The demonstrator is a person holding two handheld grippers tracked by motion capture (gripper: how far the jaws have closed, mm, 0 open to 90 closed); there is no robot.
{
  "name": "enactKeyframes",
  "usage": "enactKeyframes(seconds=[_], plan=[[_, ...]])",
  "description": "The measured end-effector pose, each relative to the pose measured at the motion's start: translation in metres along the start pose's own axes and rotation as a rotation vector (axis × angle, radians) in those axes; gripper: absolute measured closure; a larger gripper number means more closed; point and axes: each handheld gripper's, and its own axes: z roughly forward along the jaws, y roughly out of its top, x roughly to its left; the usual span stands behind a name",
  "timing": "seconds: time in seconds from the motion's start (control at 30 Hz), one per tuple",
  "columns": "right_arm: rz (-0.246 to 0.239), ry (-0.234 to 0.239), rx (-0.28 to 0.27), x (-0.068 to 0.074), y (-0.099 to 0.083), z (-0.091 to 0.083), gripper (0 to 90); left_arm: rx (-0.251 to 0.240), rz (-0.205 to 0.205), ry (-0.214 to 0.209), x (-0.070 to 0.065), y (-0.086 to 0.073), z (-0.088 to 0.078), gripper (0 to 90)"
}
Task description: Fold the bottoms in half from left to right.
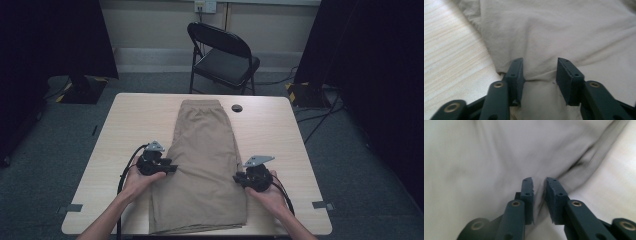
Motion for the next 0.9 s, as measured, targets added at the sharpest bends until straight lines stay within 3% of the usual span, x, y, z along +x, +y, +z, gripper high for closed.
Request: enactKeyframes(seconds=[0.1, 0.2, 0.27, 0.37, 0.43, 0.53, 0.63, 0.77, 0.9], plan=[[0.022, -0.017, -0.043, -0.012, 0.013, 0.003, 72.9, -0.046, -0.001, -0.008, -0.002, 0.003, -0.005, 59.9], [0.049, -0.064, -0.051, -0.024, 0.024, 0.013, 67.0, -0.068, 0.000, -0.008, -0.001, 0.005, -0.008, 61.4], [0.062, -0.107, -0.057, -0.033, 0.029, 0.020, 62.8, -0.062, -0.002, -0.015, 0.000, 0.008, -0.009, 62.0], [0.099, -0.131, -0.076, -0.047, 0.036, 0.029, 59.4, -0.073, -0.023, -0.012, 0.004, 0.008, -0.009, 62.1], [0.110, -0.114, -0.080, -0.051, 0.037, 0.036, 59.7, -0.040, -0.026, -0.003, 0.006, 0.005, -0.005, 62.2], [0.094, -0.110, -0.033, -0.049, 0.034, 0.046, 65.5, -0.005, -0.029, -0.005, 0.008, -0.001, 0.001, 62.4], [0.073, -0.099, -0.019, -0.045, 0.032, 0.047, 88.3, 0.002, -0.033, -0.011, 0.010, -0.002, 0.001, 61.9], [0.064, -0.107, -0.029, -0.045, 0.032, 0.037, 90.0, 0.010, -0.030, -0.011, 0.011, -0.005, 0.000, 61.6], [0.053, -0.108, 0.006, -0.045, 0.024, 0.032, 90.0, 0.006, -0.035, -0.015, 0.010, -0.005, 0.000, 60.9]])
